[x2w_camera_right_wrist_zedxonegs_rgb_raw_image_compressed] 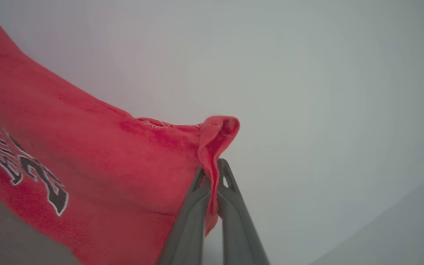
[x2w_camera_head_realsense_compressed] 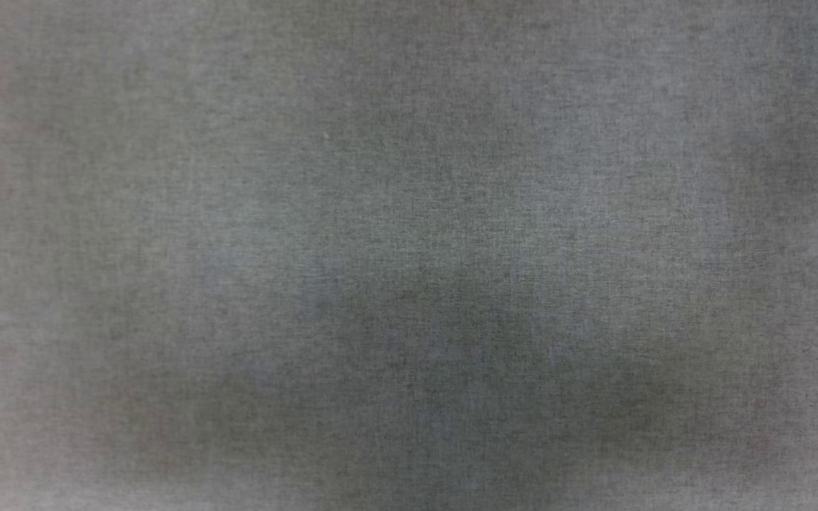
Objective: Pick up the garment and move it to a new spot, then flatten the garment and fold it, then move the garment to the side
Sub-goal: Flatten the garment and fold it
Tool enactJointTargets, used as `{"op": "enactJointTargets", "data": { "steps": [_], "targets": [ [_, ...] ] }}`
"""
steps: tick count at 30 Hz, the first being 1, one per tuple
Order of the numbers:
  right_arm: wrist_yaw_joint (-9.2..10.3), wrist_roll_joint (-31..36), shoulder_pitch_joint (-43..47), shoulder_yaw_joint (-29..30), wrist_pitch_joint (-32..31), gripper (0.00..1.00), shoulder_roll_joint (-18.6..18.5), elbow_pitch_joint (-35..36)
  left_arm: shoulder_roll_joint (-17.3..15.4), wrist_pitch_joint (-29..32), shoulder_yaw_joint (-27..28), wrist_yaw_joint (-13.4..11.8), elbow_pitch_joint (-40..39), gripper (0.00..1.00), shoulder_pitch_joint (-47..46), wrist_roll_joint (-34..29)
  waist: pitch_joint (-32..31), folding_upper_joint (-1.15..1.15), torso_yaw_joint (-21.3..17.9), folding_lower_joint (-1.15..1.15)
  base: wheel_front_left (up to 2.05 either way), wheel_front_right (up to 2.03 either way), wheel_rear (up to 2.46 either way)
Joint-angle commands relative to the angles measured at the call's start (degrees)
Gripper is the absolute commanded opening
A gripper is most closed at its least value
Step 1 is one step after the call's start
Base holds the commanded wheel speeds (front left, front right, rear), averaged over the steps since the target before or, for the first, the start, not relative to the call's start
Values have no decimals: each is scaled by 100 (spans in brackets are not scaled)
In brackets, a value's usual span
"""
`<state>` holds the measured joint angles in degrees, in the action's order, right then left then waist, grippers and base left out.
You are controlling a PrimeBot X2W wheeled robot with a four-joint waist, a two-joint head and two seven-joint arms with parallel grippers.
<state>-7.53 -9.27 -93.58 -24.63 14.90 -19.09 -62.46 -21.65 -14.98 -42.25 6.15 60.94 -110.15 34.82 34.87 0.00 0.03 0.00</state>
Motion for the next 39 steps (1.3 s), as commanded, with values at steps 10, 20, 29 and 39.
{"op": "enactJointTargets", "data": {
  "steps": [10,20,29,39],
  "targets": [
    [9,-1338,1435,-1096,-576,0,-5,53,-419,1730,-1361,123,-1058,0,2188,1317,-861,0,231,0,0,0,0],
    [9,-3129,3253,-2149,-1416,0,-1084,1765,-1761,3158,-2083,42,-2903,0,4148,2681,-1679,0,334,0,0,0,0],
    [9,-4036,4834,-2373,-1924,0,-2068,3086,-2947,3548,-2240,-1129,-5236,0,6056,3522,-2146,0,405,0,0,0,0],
    [9,-4583,6382,-2177,-2594,0,-2851,4287,-4100,3387,-2494,-2711,-7762,0,7717,4178,-2296,0,441,0,0,0,0]
  ]
}}
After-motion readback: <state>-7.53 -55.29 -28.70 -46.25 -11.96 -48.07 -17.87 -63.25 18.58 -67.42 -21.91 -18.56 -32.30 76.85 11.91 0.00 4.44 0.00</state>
